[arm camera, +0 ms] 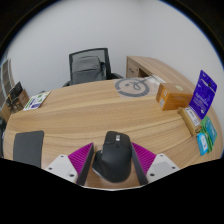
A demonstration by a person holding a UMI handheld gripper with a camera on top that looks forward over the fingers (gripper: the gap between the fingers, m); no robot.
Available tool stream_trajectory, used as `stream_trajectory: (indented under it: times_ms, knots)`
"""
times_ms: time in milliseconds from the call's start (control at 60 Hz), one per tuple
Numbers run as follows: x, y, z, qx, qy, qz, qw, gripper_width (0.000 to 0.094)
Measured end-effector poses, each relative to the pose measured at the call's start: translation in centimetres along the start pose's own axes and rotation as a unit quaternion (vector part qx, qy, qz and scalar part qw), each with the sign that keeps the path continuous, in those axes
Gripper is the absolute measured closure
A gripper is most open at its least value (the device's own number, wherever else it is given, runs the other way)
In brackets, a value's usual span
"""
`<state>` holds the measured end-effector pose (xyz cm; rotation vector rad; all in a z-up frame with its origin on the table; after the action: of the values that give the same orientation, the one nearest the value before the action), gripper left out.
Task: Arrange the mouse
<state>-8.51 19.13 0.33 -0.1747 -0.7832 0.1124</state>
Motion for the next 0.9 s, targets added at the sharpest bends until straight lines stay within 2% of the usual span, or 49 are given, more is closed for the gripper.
stream_trajectory:
  times_ms: [33,83,200,250,333,533,667,783,900]
  knots:
    - [-0.1,0.0,0.1,-0.004,0.004,0.001,1.0,0.0301]
    - [-0.1,-0.2,0.2,-0.016,0.012,0.009,1.0,0.0421]
    - [0.0,-0.1,0.1,-0.012,0.011,0.009,1.0,0.0491]
    - [0.1,-0.3,0.1,-0.012,0.01,0.01,1.0,0.0565]
    - [0.2,-0.2,0.2,-0.01,0.008,0.004,1.0,0.0637]
    - [2.6,-0.2,0.5,-0.002,0.0,-0.021,1.0,0.0654]
    - [7.3,-2.4,4.6,0.018,0.037,-0.025,0.999,0.0654]
    - [11.0,-7.5,8.4,0.025,0.063,0.004,0.998,0.0654]
    - [12.8,-14.5,10.2,0.057,0.071,0.045,0.995,0.0653]
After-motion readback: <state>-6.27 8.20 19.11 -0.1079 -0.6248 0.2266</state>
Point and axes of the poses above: the point between the fingertips, and its own axes, seen from behind it with the camera up: y to the right, z up, x backward, against the way the camera looks, the point moved 3 cm from there along x, backward, against the way the camera looks, and after that the axes turned 13 degrees about z, right-handed, at the moved point
